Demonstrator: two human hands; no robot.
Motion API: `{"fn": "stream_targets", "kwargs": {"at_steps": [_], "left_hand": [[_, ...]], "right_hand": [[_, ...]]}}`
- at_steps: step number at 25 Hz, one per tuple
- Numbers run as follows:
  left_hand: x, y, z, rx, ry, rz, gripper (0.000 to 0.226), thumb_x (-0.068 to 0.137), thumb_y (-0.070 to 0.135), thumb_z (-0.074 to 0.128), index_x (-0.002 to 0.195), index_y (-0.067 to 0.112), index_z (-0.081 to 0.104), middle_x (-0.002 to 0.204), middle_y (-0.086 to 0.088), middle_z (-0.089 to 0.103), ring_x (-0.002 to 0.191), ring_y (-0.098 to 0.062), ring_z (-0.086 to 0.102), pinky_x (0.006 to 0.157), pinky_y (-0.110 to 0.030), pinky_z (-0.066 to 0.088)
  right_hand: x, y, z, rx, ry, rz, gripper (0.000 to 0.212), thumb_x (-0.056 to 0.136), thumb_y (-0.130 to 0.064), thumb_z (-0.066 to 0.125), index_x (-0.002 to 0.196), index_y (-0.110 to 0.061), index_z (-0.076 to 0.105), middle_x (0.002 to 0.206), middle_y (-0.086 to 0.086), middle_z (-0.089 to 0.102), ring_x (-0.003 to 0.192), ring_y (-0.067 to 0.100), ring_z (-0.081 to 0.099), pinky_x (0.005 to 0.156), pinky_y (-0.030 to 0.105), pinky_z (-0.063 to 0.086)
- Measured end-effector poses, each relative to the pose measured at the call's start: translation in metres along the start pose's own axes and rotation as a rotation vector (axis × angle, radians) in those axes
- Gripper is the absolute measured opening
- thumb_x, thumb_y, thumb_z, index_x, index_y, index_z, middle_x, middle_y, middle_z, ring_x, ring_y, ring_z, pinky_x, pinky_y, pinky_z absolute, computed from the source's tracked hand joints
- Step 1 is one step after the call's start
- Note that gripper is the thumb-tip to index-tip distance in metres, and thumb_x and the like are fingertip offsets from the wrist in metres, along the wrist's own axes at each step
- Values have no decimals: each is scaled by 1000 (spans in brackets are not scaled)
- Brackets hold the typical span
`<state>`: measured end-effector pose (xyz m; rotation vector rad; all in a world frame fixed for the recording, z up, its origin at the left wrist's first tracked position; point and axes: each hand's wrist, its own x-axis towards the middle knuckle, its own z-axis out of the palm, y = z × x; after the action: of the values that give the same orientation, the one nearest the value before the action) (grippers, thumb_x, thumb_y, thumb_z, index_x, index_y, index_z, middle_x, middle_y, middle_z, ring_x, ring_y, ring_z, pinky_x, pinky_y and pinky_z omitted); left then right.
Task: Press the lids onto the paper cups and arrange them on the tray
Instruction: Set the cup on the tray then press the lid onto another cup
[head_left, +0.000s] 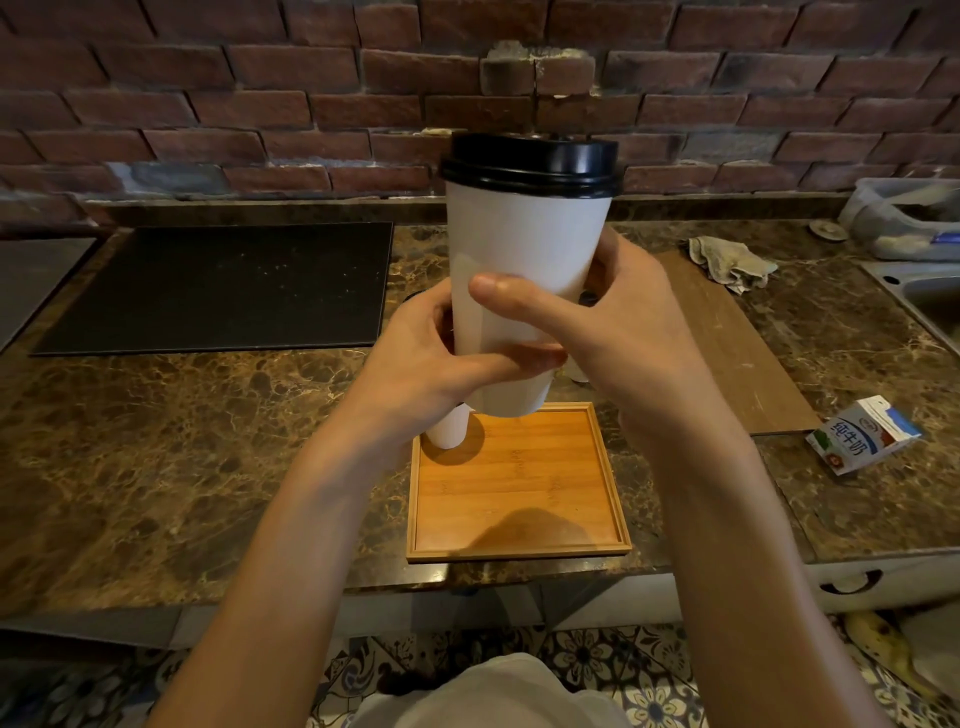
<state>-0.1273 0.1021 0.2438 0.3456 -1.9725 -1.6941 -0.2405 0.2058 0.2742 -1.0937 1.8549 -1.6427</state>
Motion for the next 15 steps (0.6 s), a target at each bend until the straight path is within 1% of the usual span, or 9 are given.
{"fn": "stream_targets", "kwargs": {"at_steps": [4,5,7,9,12,15], "left_hand": [[1,3,-4,-6,-41,-18,45,64,39,78,107,35,61,99,14,70,95,-4,66,71,-12,52],[1,3,-5,-3,-55,-24,45,65,39,77,108,34,62,101,12,70,96,-5,66,73,-13,52],[1,3,-6,-24,-97,-34,44,67,37,76,109,33,62,102,10,70,99,-8,66,74,-16,52],[0,5,-7,-68,-136,-48,43,68,35,74,109,33,61,102,11,71,99,-8,67,73,-15,52],[0,5,-7,-96,-173,-60,46,66,33,73,110,30,59,99,15,71,95,-4,67,71,-13,52],[0,3,-5,-102,-170,-62,49,65,31,74,112,28,59,100,15,70,97,-4,67,72,-14,52]], "right_hand": [[0,-2,-5,99,-60,7,59,68,-38,81,120,-24,59,106,-7,69,97,6,68,73,20,57],[1,-1,-6,120,-82,15,57,68,-37,80,119,-24,59,106,-7,69,97,7,68,73,21,57],[3,1,-8,172,-136,42,56,70,-34,77,121,-19,60,109,-1,70,100,13,69,77,27,58],[4,4,-11,222,-187,79,55,73,-32,75,123,-16,59,113,5,70,104,21,68,82,34,57],[6,7,-14,258,-246,101,47,74,-29,73,119,-20,62,112,3,71,104,19,69,79,29,56],[6,9,-16,245,-264,107,50,74,-28,73,121,-19,60,114,3,70,106,20,68,81,31,56]]}}
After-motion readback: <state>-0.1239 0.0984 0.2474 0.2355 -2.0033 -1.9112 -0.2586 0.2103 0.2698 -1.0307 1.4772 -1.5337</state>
